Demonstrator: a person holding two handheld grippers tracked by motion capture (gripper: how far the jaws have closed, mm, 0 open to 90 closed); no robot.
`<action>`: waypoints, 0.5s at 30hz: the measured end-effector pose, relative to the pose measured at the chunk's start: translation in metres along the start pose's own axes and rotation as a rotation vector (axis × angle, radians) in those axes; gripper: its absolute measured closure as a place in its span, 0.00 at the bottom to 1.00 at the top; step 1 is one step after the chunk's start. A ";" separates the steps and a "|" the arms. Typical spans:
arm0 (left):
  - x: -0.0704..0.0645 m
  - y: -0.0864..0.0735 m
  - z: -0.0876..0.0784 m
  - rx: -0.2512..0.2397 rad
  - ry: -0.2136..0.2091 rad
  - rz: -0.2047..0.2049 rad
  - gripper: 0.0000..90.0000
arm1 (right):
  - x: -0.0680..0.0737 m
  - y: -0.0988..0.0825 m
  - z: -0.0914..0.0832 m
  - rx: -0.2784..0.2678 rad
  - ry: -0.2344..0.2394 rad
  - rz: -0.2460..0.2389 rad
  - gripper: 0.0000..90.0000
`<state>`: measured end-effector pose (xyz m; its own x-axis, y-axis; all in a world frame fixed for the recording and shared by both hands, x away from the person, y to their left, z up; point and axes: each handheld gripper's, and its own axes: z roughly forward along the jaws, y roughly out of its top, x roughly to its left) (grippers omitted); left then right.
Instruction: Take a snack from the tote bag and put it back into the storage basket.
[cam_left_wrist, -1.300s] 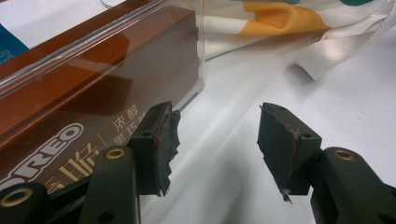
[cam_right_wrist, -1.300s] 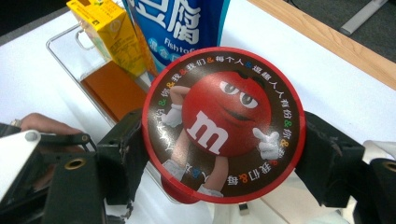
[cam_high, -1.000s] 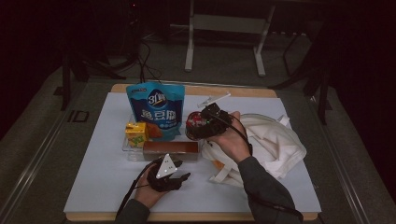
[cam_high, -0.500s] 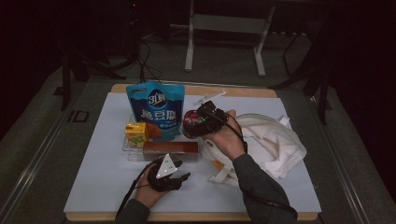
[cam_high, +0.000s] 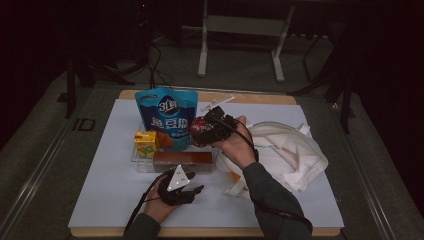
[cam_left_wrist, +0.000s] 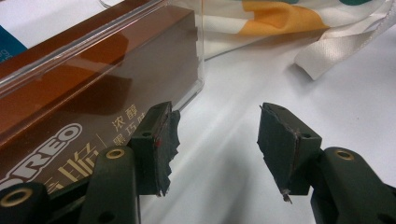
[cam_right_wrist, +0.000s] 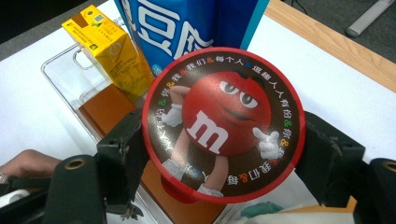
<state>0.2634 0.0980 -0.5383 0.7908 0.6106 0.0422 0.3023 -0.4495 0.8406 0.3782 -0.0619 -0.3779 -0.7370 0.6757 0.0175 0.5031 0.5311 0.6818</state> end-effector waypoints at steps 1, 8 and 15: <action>0.000 0.000 0.000 0.000 0.000 0.000 0.51 | 0.000 0.000 0.001 0.000 0.001 -0.001 0.28; 0.000 0.000 0.000 -0.001 0.000 -0.002 0.51 | -0.001 0.001 0.007 0.005 -0.006 0.011 0.28; 0.000 0.000 0.000 -0.002 0.000 -0.002 0.51 | -0.004 0.001 0.014 0.012 -0.020 0.023 0.28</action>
<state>0.2634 0.0978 -0.5384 0.7903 0.6114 0.0408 0.3027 -0.4474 0.8415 0.3876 -0.0566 -0.3873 -0.7158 0.6980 0.0182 0.5252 0.5211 0.6727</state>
